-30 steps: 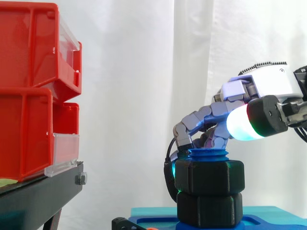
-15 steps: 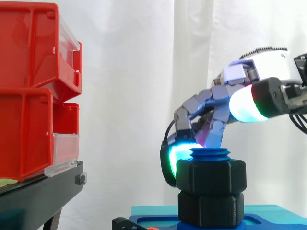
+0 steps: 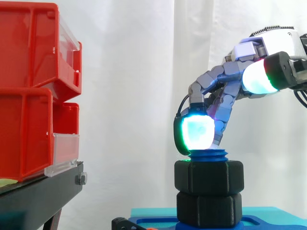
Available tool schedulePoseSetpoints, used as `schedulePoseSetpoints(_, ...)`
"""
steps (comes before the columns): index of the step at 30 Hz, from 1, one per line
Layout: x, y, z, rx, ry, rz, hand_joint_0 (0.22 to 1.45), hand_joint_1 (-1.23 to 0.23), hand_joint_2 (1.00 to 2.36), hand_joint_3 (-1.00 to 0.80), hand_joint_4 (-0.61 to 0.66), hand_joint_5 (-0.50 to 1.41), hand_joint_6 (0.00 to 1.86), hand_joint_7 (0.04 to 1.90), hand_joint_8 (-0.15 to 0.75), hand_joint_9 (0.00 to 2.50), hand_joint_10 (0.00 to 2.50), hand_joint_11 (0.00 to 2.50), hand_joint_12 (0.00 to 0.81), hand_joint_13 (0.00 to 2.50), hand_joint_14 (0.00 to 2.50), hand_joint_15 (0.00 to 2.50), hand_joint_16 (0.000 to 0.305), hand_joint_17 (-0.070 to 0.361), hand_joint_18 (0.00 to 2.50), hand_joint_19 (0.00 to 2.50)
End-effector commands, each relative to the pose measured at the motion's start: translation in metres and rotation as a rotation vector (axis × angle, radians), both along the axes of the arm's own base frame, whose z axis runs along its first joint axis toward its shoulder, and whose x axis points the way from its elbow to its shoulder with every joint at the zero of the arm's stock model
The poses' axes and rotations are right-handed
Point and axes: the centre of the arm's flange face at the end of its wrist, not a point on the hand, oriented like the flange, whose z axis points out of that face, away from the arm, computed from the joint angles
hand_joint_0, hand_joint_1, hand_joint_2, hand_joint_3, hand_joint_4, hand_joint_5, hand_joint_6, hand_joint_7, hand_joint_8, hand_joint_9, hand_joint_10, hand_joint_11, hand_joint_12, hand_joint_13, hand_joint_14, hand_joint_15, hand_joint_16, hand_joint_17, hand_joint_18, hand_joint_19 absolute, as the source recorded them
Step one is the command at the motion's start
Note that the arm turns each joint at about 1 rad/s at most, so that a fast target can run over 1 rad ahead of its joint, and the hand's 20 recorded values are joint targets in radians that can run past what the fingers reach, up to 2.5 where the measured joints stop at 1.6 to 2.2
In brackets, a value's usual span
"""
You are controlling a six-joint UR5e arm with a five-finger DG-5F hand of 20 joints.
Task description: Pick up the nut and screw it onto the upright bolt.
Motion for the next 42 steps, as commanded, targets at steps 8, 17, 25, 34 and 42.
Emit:
schedulePoseSetpoints(8, -0.016, -0.013, 0.02, -0.029, 0.015, -0.014, 0.5, -0.28, 1.0, -0.5, 0.24, -0.09, 0.5, 0.89, 0.245, 0.9, 0.0, 0.0, 0.254, 0.68, 0.0, 0.0, 0.031, 0.07, 0.33, 0.0)
schedulePoseSetpoints(17, -0.075, -0.001, 0.042, -0.058, 0.03, -0.091, 0.51, -0.3, 1.0, -0.5, 0.21, -0.13, 0.5, 0.8, 0.23, 0.78, 0.0, 0.0, 0.282, 0.55, 0.0, 0.0, 0.033, 0.074, 0.23, 0.0)
schedulePoseSetpoints(25, -0.112, 0.021, 0.012, -0.079, 0.056, -0.175, 0.5, -0.3, 1.0, -0.5, 0.21, -0.2, 0.5, 0.62, 0.228, 0.43, 0.0, 0.0, 0.351, 0.2, 0.0, 0.0, 0.041, 0.093, 0.0, 0.0)
schedulePoseSetpoints(34, -0.11, 0.03, 0.008, -0.059, 0.059, -0.185, 0.49, -0.31, 1.0, -0.5, 0.26, -0.23, 0.5, 0.57, 0.238, 0.19, 0.0, 0.0, 0.383, 0.02, 0.0, 0.0, 0.048, 0.108, 0.0, 0.0)
schedulePoseSetpoints(42, -0.102, 0.032, 0.014, -0.013, -0.006, -0.187, 0.49, -0.28, 1.0, -0.5, 0.31, -0.26, 0.5, 0.56, 0.252, 0.04, 0.0, 0.0, 0.398, 0.0, 0.0, 0.0, 0.052, 0.117, 0.0, 0.0)
